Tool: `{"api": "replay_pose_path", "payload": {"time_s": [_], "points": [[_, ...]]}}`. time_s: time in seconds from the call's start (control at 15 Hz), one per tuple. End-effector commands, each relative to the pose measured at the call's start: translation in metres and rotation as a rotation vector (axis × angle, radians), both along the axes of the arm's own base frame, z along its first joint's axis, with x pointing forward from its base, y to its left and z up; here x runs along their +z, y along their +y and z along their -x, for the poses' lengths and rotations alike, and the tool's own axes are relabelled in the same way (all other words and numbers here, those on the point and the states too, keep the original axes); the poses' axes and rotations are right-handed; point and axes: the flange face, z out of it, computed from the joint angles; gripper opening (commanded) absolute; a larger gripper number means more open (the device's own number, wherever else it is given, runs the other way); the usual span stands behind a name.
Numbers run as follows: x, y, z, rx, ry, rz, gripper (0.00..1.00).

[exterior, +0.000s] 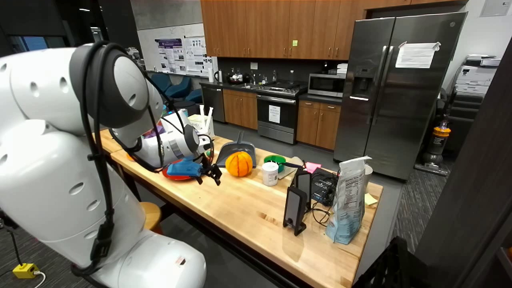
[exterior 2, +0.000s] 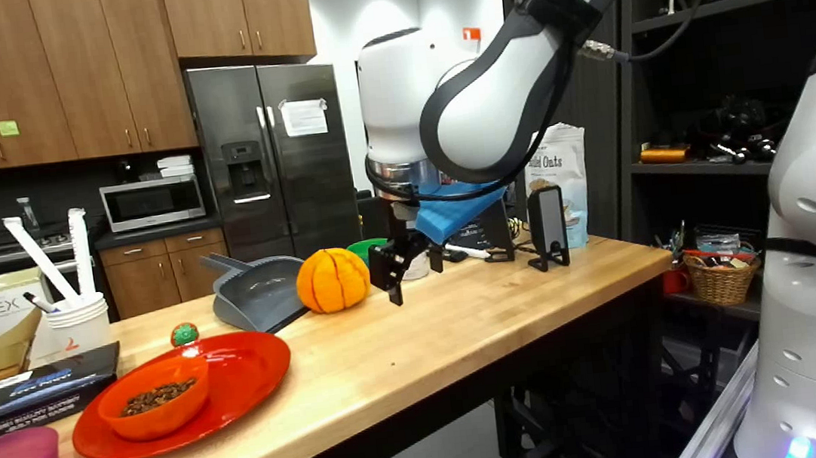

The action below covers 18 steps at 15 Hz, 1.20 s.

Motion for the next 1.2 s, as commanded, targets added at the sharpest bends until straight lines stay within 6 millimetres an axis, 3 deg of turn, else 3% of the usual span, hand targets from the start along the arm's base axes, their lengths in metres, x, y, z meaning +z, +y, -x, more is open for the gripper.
{"api": "replay_pose_path", "payload": {"time_s": [0.0, 1.13], "points": [[0.0049, 0.0002, -0.0007, -0.027, -0.017, 0.001, 1.00], [0.0026, 0.0032, -0.0026, -0.035, -0.047, -0.009, 1.00]]}}
